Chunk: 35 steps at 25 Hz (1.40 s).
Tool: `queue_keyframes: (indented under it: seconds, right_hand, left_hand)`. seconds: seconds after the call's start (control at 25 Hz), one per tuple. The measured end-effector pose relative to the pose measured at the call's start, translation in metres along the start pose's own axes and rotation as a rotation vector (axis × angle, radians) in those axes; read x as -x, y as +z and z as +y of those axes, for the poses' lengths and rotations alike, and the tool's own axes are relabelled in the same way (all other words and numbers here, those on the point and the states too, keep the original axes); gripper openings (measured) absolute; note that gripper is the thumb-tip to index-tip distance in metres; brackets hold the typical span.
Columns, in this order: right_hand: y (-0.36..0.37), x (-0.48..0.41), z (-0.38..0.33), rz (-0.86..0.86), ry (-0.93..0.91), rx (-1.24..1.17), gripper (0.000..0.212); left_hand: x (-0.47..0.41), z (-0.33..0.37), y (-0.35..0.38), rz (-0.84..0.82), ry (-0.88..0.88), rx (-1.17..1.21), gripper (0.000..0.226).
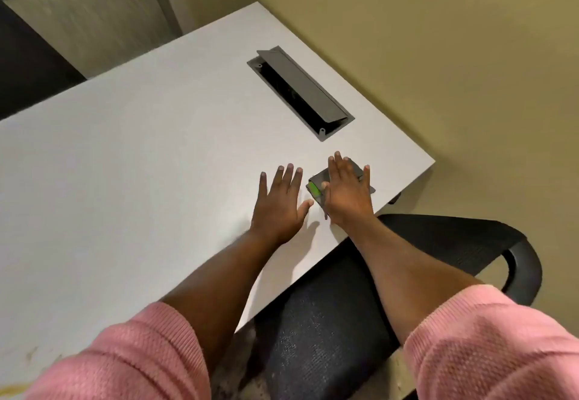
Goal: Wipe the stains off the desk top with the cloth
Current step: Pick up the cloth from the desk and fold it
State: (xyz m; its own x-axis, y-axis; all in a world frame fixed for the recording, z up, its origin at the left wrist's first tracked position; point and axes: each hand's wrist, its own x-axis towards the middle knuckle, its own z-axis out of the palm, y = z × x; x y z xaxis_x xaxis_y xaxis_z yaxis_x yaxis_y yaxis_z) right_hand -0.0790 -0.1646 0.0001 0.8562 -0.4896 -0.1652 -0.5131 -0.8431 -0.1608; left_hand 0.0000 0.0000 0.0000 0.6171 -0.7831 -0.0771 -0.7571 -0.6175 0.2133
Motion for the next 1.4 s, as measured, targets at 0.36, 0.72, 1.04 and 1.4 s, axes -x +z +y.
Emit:
queue_keyframes:
  seconds: [0.36,0.72,1.04,1.4]
  right_hand:
    - [0.038,-0.051,0.041,-0.058,0.006,0.136,0.069]
    - [0.049,-0.077,0.063,0.097,0.037,0.114,0.045]
    - [0.036,-0.068,0.047,0.234,0.011,0.016,0.024]
    - [-0.008,-0.006,-0.034,0.245,-0.048,-0.15,0.037]
  left_hand:
    - [-0.074,0.004,0.055,-0.102,-0.1,0.153,0.046]
    - [-0.095,0.02,0.062,-0.043,-0.191,0.153,0.025]
    - [-0.069,0.009,0.039,-0.062,-0.164,0.133,0.028]
    - [0.021,-0.035,-0.031,0.038,-0.226,0.085,0.022]
